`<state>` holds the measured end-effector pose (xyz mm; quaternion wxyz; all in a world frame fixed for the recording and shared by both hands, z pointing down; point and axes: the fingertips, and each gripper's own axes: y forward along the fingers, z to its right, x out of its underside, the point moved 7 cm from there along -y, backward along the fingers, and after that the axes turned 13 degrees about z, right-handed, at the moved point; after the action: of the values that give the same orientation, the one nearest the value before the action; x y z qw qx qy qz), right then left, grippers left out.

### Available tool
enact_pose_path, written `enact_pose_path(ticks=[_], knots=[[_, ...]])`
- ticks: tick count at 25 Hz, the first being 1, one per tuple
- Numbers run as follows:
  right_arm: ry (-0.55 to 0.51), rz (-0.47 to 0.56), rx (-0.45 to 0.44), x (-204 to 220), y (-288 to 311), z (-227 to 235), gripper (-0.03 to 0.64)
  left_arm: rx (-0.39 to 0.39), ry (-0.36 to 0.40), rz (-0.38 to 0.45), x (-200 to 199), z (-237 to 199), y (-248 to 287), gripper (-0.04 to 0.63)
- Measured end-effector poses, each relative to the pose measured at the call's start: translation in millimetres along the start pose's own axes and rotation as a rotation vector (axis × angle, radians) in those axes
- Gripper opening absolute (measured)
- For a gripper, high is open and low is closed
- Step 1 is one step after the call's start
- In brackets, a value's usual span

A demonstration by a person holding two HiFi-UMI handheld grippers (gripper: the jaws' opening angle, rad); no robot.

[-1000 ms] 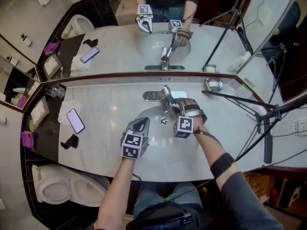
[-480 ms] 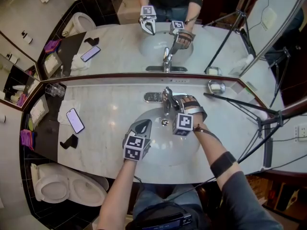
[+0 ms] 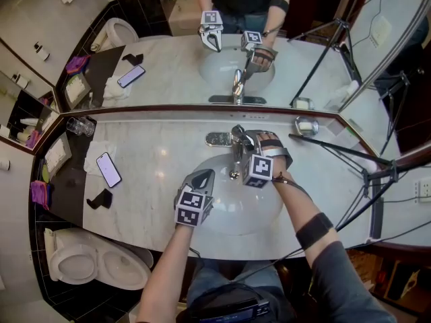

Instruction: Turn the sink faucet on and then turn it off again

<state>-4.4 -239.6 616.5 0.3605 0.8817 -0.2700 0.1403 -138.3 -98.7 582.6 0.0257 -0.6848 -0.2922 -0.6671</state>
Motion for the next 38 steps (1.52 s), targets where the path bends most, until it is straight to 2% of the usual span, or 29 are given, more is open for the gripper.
enact_pose_path(ticks=[4,10,18,22,27,31,38], knots=[[0.03,0.001,-0.032,-6.4,1.4,7.7,0.169,-0.005,-0.002,0.006,-2.5,-2.2,-1.9,0.0],[0.09,-0.008,-0.021,-9.0,6.0,18.3,0.17,-0.018,-0.004,0.016,-6.5,-6.9,-6.0,0.001],[0.117,-0.029,-0.024,-6.1,7.6,15.8,0.172,-0.027,-0.004,0.023,-8.9,-8.1,-13.1,0.0],[0.115,-0.046,-0.033,-4.2,-0.2,12.4,0.175,-0.024,0.002,0.027,-14.0,-7.3,-17.9,0.0],[0.161,-0.039,-0.03,-5.9,-23.6,3.4,0.176,-0.009,0.019,0.033,-25.0,-5.0,-25.0,0.0],[0.217,-0.033,0.0,-12.6,-50.4,3.8,0.128,0.002,0.034,0.041,-34.7,-4.8,-34.2,0.0],[0.347,-0.025,0.115,-16.6,-108.4,5.0,0.018,0.03,0.057,0.07,-47.6,4.0,-50.2,0.0]])
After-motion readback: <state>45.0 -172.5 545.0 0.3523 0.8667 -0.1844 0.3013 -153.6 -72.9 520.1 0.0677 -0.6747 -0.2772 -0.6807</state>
